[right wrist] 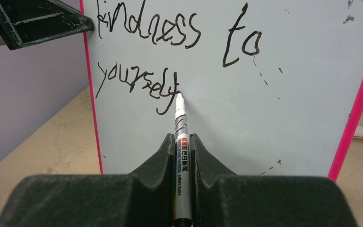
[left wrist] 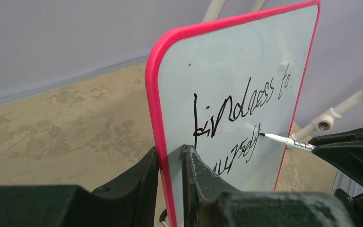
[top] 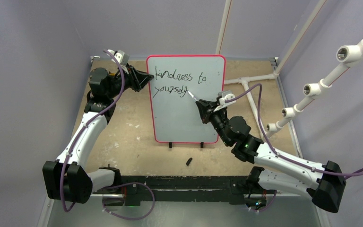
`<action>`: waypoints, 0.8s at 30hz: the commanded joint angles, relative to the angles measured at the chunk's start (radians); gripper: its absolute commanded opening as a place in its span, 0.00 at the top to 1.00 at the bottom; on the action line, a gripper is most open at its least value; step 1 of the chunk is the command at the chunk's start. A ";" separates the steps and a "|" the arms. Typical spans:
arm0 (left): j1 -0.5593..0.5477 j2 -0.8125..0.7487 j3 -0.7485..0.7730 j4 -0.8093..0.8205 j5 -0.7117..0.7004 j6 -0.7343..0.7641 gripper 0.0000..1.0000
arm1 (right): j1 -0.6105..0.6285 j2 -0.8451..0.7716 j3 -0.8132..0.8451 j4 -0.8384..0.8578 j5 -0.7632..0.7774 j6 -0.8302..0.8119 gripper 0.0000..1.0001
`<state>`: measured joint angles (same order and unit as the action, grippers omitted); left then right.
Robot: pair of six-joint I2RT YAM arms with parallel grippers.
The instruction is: Write a sentence on the whiteboard
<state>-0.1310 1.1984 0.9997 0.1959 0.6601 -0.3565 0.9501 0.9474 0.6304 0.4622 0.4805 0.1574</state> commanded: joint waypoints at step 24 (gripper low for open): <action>-0.002 0.010 -0.017 -0.013 0.002 0.013 1.00 | -0.021 -0.131 -0.011 -0.044 -0.082 -0.104 1.00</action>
<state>-0.1310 1.1984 0.9997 0.1959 0.6609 -0.3565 0.9466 0.8425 0.6296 0.4191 0.4232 0.0849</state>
